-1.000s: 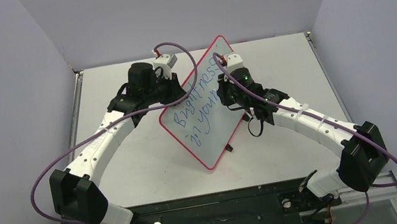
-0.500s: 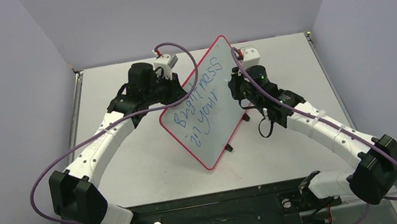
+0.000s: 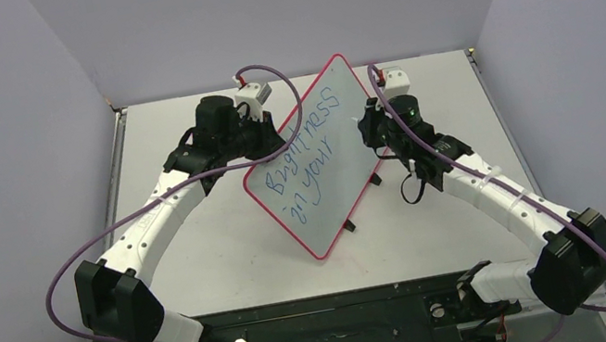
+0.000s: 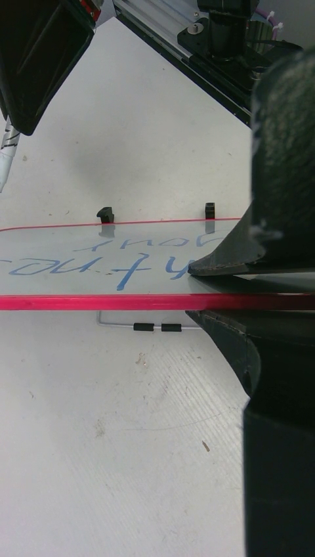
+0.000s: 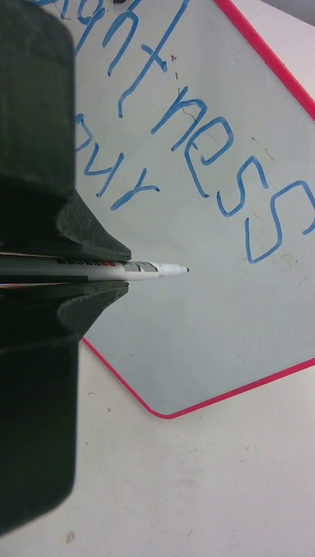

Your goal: Write a sentence on the whiteboard

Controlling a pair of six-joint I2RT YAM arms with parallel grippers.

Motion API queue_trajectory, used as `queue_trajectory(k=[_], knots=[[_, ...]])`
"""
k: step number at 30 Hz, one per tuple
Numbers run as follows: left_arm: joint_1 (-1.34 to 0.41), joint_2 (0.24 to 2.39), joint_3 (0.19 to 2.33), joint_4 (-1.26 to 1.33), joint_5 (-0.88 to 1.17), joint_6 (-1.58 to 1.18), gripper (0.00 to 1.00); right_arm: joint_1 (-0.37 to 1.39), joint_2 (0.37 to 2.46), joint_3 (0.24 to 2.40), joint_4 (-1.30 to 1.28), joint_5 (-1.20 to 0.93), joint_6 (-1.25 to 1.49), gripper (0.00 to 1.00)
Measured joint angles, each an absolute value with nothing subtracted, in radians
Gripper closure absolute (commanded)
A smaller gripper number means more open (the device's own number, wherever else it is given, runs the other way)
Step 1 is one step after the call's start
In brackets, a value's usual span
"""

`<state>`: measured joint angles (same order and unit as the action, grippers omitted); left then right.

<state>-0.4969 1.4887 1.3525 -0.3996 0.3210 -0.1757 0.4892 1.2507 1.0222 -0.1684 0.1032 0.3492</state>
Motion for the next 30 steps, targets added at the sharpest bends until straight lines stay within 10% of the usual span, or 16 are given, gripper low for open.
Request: queue_trajectory(k=[30], knots=[[-0.502,1.488,1.353,-0.399,0.317,-0.175,1.00,0.463,1.290,0.963,-0.104,-0.027,0.385,1.00]])
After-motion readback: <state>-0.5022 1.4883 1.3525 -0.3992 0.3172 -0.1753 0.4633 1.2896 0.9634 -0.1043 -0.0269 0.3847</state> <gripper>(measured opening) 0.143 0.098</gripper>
